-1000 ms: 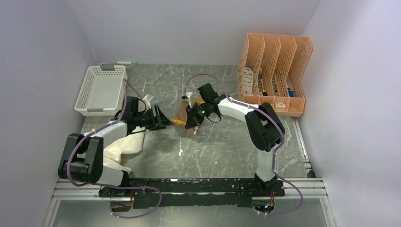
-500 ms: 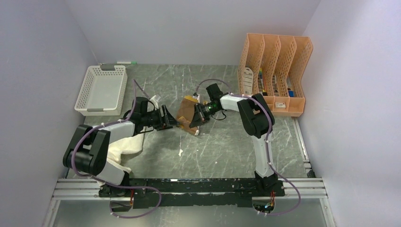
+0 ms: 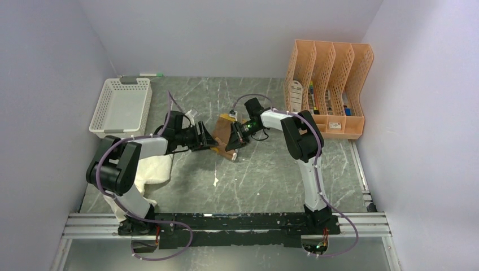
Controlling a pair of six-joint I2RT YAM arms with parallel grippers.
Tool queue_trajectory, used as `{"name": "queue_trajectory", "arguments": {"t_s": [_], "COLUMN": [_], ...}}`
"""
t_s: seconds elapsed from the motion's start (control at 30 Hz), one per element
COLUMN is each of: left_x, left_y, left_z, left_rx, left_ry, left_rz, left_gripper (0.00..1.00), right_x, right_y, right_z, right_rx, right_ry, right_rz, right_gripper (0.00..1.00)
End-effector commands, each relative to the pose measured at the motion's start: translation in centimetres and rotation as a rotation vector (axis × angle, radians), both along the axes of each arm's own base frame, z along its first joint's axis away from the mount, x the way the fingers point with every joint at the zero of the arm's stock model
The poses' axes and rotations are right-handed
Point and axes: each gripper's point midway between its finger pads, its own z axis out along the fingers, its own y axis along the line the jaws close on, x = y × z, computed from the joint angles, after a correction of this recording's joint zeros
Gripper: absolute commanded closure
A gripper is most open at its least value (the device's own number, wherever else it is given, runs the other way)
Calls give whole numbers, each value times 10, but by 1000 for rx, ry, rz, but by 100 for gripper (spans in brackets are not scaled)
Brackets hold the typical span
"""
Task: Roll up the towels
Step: Roll the towel at the center of the board.
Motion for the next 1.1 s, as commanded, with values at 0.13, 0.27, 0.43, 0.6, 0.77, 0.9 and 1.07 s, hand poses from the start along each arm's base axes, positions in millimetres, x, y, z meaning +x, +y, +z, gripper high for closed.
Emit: {"name": "queue_trajectory", "arguments": {"t_s": [0.13, 0.27, 0.43, 0.6, 0.77, 0.9, 1.07], "left_x": [23, 29, 32, 33, 33, 36, 44], "left_y": [1, 3, 3, 5, 4, 2, 3], "left_z": [-19, -30, -38, -43, -48, -50, -51], "left_rx": [92, 124, 140, 172, 171, 170, 189], "left_ry": [-38, -20, 2, 14, 29, 42, 51], "left_rz": [-4, 2, 1, -5, -14, -23, -26], "left_gripper": [32, 32, 33, 33, 32, 32, 31], "right_x": [9, 11, 33, 66, 78, 40, -23], "right_y": [-1, -2, -10, -33, -58, -39, -17], "right_z": [-3, 0, 12, 53, 100, 138, 125], "right_rx": [-24, -41, -141, -337, -516, -592, -467], "right_ry": [-3, -30, -210, -542, -848, -1285, -1381], "right_rz": [-16, -10, -45, -127, -215, -138, -14], "right_gripper": [86, 72, 60, 31, 21, 14, 14]}}
